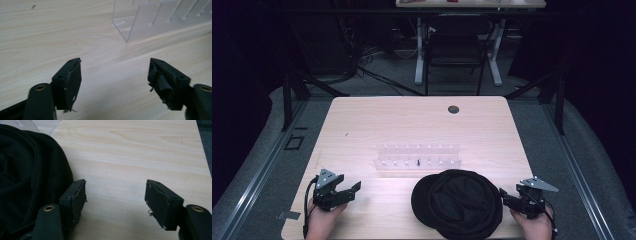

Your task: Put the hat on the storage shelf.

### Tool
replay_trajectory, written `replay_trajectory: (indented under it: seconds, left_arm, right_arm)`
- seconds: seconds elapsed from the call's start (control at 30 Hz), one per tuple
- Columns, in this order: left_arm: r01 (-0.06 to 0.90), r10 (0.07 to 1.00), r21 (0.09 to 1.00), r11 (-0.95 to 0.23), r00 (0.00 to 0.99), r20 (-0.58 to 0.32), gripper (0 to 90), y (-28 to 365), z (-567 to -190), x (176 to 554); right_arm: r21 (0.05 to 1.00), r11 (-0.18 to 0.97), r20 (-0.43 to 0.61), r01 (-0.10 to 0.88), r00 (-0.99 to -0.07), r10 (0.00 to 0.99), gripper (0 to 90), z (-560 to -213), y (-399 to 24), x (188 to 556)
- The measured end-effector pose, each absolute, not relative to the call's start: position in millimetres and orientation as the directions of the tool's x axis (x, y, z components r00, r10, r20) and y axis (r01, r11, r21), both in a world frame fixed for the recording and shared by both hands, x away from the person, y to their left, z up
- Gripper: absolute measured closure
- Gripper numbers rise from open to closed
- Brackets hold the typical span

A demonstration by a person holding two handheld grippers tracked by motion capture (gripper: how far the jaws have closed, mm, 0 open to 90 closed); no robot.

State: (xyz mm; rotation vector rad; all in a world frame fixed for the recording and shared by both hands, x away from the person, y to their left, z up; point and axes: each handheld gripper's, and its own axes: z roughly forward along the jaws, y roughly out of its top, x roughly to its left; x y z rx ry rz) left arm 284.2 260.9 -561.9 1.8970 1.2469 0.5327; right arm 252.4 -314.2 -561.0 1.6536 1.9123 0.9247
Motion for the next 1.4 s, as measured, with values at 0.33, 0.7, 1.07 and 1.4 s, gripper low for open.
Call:
replay_trajectory:
  seconds: [0.33, 0.7, 1.07, 1.4]
  left_arm:
    - [0.604, 0.879, 0.719, -0.343, 0.477, 0.019, 36.6, 252.3, -565.3, 283.0]
    - [0.615, 0.895, 0.731, -0.296, 0.446, -0.013, 27.1, 253.3, -566.2, 280.2]
    - [0.605, 0.878, 0.733, -0.310, 0.478, -0.023, 34.1, 248.3, -567.5, 282.3]
    - [0.631, 0.869, 0.708, -0.317, 0.493, -0.050, 39.0, 243.6, -572.5, 286.4]
  right_arm:
    - [0.683, 0.005, 0.155, 0.730, -0.152, 0.976, 38.4, -557.5, -324.3, 253.9]
    - [0.659, 0.045, 0.173, 0.751, -0.209, 0.962, 39.6, -534.3, -320.3, 259.3]
    - [0.487, 0.138, 0.214, 0.862, -0.271, 0.939, 52.0, -501.4, -317.1, 270.4]
    - [0.341, 0.141, 0.280, 0.929, -0.243, 0.929, 54.3, -490.9, -309.2, 281.5]
